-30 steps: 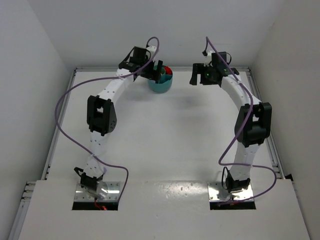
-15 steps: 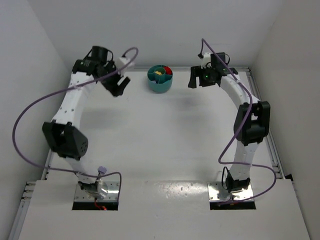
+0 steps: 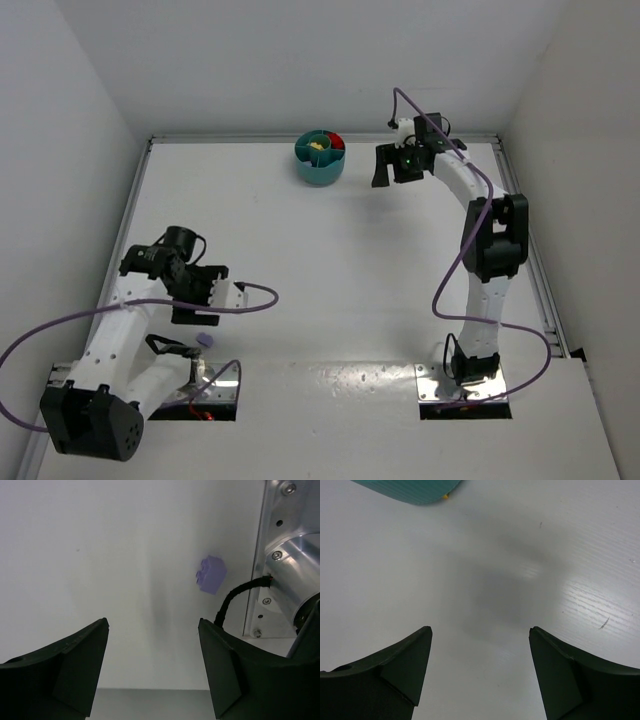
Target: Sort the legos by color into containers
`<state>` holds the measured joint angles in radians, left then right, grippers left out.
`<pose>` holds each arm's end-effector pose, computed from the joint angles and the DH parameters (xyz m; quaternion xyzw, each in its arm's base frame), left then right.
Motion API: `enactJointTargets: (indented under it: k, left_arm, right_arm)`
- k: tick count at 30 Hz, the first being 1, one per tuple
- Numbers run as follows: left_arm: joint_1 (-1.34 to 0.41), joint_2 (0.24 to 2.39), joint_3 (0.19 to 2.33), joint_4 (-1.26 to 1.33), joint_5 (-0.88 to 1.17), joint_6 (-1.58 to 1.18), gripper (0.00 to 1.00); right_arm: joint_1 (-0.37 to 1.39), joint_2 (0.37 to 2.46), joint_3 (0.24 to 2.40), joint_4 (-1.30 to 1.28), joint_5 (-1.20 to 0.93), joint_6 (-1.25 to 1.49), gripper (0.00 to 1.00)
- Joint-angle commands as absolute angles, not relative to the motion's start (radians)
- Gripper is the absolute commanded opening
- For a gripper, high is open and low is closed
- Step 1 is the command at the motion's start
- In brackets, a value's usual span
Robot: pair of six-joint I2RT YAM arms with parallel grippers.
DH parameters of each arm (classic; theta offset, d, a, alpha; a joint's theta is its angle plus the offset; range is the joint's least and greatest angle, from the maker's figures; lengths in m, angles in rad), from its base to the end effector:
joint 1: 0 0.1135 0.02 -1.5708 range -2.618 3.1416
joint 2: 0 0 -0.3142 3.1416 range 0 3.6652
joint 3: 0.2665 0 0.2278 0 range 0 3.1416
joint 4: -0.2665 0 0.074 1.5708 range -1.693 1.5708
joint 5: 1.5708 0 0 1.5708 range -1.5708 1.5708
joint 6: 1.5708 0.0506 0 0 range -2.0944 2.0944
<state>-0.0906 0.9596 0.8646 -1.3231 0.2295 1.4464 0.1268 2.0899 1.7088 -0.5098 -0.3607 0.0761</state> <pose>0.0815 -0.0190 0.2879 0.6948 0.7061 -0.0414 0.1306 0.4724 0.0782 0.2659 -0.0833 0.9257 0.2015 0.3092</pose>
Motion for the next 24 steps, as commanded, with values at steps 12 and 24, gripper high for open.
enactJointTargets:
  k: [12,24]
  left_arm:
    - [-0.069,0.931,0.655,-1.302,0.387,1.792,0.72]
    - [-0.094,1.187,0.73,-1.302,0.322,1.766,0.7]
  right_arm:
    - [0.121,2.031,1.681,-0.471,-0.357,0.058,0.79]
    - [0.121,2.04,1.704,-0.48,-0.348,0.049,0.79]
